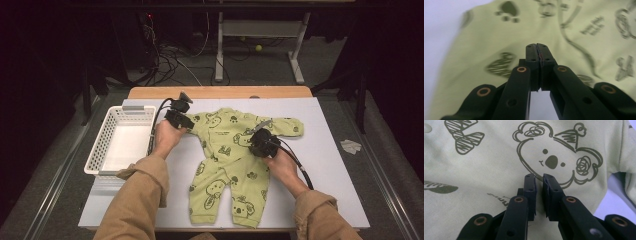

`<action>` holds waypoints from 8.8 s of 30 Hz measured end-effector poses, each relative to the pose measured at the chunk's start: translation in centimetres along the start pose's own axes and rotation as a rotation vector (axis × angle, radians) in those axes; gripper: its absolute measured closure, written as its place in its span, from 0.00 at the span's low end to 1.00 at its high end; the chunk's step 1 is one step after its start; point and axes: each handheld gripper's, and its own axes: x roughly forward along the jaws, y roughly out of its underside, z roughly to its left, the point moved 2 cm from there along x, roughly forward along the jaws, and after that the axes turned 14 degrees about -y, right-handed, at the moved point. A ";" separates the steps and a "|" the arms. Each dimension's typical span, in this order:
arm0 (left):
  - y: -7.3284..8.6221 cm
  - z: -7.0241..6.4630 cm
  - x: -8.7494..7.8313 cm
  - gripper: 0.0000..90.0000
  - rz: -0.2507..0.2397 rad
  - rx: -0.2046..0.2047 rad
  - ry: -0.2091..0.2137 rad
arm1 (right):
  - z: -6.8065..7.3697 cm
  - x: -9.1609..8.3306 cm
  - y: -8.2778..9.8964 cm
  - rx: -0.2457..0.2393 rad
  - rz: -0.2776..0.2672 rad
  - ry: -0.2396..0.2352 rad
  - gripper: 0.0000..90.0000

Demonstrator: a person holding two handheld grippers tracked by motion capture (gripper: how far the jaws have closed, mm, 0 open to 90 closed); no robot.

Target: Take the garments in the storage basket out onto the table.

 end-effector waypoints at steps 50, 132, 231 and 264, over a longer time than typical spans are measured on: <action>-0.3 -3.2 0.3 0.93 -0.054 0.030 0.135 | 0.1 0.1 -0.1 0.001 0.008 0.010 0.92; 2.6 -0.5 -2.4 0.72 -0.155 -0.047 -0.078 | -3.5 -2.8 0.7 0.107 -0.035 0.016 0.94; 2.6 1.8 1.0 0.95 0.029 -0.088 -0.191 | -6.1 -2.4 1.7 0.148 0.063 0.111 1.00; 0.1 -3.0 2.7 0.91 -0.007 -0.017 -0.012 | -5.0 -1.7 0.9 0.125 0.038 0.030 0.95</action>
